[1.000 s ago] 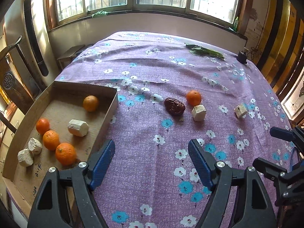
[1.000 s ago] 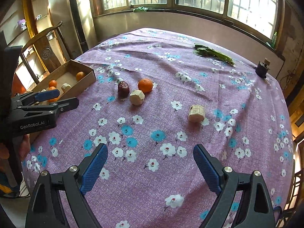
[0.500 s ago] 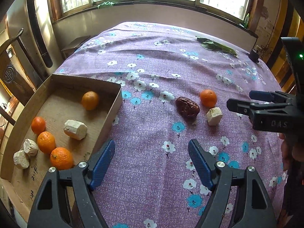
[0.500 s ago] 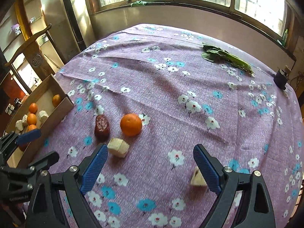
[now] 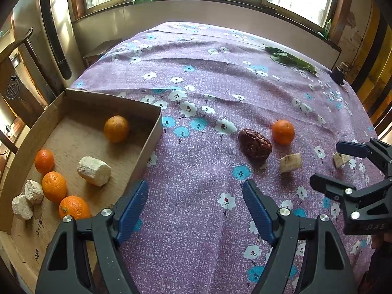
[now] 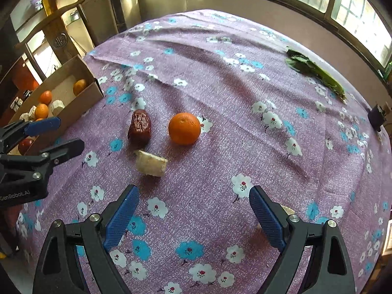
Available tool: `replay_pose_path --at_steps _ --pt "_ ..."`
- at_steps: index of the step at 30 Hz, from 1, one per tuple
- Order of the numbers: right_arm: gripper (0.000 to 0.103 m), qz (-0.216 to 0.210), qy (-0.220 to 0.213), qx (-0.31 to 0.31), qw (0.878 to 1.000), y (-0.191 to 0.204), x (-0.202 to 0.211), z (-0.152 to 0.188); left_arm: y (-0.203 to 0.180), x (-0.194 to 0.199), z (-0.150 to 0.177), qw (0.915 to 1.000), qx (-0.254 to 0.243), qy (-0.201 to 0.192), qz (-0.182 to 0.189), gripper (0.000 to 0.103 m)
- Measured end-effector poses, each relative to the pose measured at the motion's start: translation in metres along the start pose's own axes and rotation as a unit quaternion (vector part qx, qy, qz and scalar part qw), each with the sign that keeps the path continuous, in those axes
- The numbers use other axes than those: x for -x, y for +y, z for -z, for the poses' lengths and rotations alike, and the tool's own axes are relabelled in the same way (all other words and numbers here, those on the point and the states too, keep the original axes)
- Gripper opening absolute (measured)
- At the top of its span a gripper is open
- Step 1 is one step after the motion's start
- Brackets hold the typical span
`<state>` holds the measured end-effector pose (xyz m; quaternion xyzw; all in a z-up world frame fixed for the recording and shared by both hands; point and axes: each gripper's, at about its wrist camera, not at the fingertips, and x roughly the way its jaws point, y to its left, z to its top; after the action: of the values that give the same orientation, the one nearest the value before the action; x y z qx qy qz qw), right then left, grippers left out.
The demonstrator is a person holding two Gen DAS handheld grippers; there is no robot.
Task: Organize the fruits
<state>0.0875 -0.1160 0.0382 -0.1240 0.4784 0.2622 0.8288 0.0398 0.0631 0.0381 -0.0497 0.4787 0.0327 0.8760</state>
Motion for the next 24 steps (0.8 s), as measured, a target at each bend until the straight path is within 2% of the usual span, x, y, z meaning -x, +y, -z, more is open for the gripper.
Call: replay_pose_path --at_steps 2,4,9,13,16,20,24 --pt "0.094 -0.008 -0.002 -0.008 1.000 -0.004 0.005 -0.003 -0.001 0.001 0.001 1.0000 -0.001 0.000 0.000 0.079" --pt "0.094 0.020 -0.008 -0.002 1.000 -0.004 0.006 -0.011 -0.001 0.003 0.001 1.0000 -0.001 0.000 -0.003 0.079" --pt "0.094 0.023 -0.013 -0.025 0.999 -0.014 -0.010 -0.037 0.000 0.007 0.004 0.9999 -0.006 -0.001 -0.008 0.079" --pt "0.094 0.010 0.019 -0.028 0.999 -0.017 -0.036 -0.045 0.002 0.007 0.004 0.9999 -0.004 0.001 -0.011 0.079" --pt "0.094 -0.006 0.017 -0.032 0.999 -0.016 -0.034 -0.041 0.004 0.006 0.002 0.9999 0.000 0.001 -0.011 0.079" --pt "0.094 -0.019 0.046 0.016 0.999 0.007 -0.029 -0.018 0.005 0.003 0.000 0.9999 0.006 0.002 -0.008 0.079" --pt "0.094 -0.004 0.062 0.064 0.996 0.025 -0.021 0.008 0.001 0.002 -0.001 1.0000 0.003 0.002 -0.005 0.079"
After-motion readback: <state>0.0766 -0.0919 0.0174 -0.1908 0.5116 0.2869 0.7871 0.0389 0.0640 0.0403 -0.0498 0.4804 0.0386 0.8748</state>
